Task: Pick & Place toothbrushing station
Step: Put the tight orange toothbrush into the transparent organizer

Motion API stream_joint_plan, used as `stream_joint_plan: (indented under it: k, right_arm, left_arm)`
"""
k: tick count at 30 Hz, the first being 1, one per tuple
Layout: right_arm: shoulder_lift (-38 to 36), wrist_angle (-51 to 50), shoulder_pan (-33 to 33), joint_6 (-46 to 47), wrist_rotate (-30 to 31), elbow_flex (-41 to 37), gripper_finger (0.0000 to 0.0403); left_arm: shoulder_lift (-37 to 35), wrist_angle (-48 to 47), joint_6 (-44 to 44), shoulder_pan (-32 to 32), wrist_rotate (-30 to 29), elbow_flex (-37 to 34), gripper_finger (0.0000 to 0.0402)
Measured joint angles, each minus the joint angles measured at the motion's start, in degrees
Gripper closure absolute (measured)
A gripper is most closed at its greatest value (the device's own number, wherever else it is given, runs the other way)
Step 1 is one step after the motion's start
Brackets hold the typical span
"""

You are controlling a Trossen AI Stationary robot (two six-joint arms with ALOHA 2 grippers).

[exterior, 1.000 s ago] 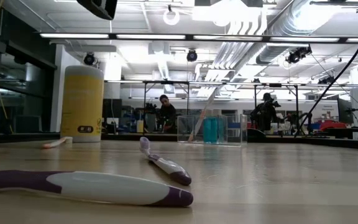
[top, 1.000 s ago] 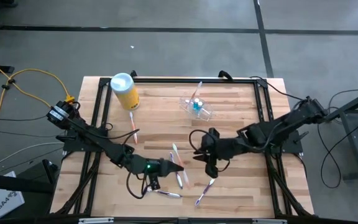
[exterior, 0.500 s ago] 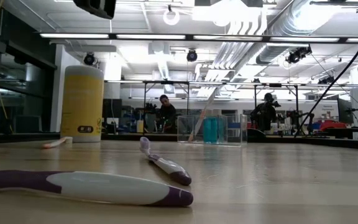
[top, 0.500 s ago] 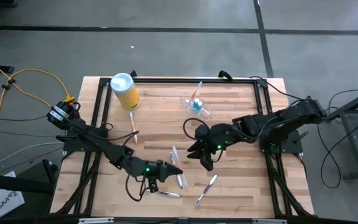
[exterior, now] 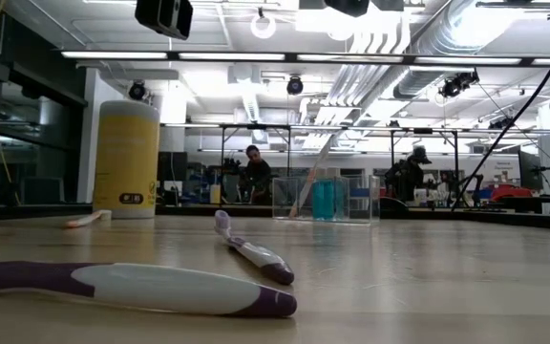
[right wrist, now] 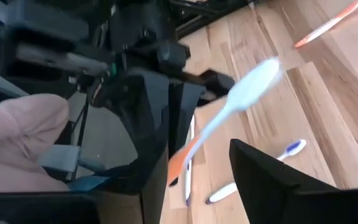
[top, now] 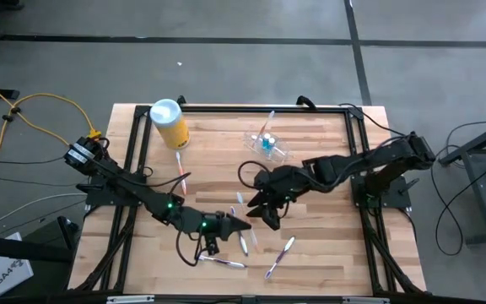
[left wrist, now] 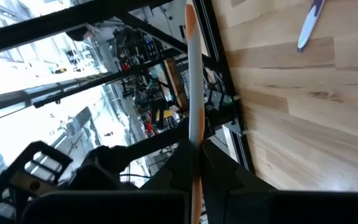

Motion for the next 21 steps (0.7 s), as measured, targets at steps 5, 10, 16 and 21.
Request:
stream_joint_plan:
  k: [5, 10, 16, 21]
  right_arm:
    - [0.0, 0.47, -0.51, -0.01, -0.43, 0.0, 0.0238]
    - [0.0, 1.13, -0.88, -0.01, -1.53, 0.0, 0.0238]
    - [0.0, 2.03, -1.08, 0.14, -2.01, 0.0, 0.0239]
    - [0.0, 2.31, -1.08, 0.17, -2.03, 0.0, 0.0239]
  left_arm:
    - [0.0, 0.0, 0.41, -0.14, 0.07, -0.01, 0.0399]
    - [0.0, -0.02, 1.4, -0.11, 0.07, -0.01, 0.0399]
    - [0.0, 0.72, 4.12, -0.11, 0.07, -0.01, 0.0399]
    - [0.0, 1.04, 6.23, -0.12, 0.07, -0.01, 0.0399]
